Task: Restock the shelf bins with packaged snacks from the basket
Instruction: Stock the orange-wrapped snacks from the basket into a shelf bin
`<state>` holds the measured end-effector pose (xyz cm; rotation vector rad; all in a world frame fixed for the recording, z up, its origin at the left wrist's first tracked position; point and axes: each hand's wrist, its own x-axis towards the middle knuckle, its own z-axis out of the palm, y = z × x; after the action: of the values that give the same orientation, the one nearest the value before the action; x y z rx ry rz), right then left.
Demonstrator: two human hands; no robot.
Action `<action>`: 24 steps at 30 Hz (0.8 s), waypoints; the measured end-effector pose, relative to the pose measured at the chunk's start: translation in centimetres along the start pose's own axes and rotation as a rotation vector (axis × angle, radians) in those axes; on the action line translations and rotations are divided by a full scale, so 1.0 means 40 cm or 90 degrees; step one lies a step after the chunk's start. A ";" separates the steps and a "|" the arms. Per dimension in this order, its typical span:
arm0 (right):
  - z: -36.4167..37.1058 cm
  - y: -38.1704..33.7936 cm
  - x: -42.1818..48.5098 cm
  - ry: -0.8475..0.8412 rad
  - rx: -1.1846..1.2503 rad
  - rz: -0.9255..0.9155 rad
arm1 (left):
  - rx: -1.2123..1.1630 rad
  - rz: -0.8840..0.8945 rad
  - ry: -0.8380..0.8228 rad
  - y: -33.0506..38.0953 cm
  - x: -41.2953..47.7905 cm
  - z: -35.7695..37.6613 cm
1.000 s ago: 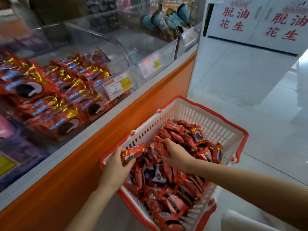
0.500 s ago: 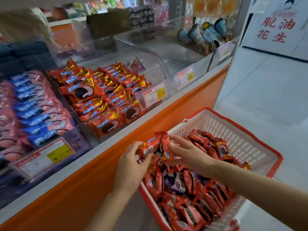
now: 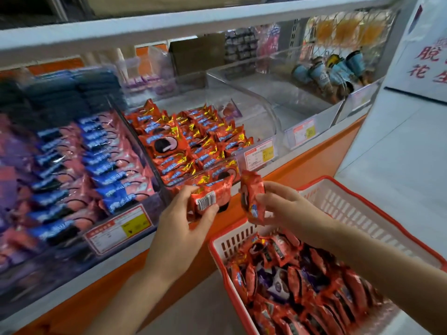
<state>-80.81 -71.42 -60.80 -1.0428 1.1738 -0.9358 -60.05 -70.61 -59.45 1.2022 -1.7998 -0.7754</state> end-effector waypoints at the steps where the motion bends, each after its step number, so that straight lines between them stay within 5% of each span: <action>1: 0.004 -0.012 -0.002 -0.022 0.064 0.020 | 0.013 0.020 -0.005 0.007 -0.003 -0.005; 7: 0.010 -0.089 -0.009 -0.090 0.130 0.039 | 0.162 0.190 0.026 0.049 0.018 -0.062; 16: 0.063 -0.199 0.062 0.038 -0.196 -0.115 | 0.233 0.202 0.236 0.042 0.103 -0.242; 24: 0.183 -0.263 0.210 0.069 -0.233 -0.228 | 0.316 0.095 0.303 -0.032 0.099 -0.315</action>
<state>-72.67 -81.19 -52.28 -1.5507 1.3025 -1.0879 -49.26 -75.37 -53.37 1.3982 -1.6882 0.0641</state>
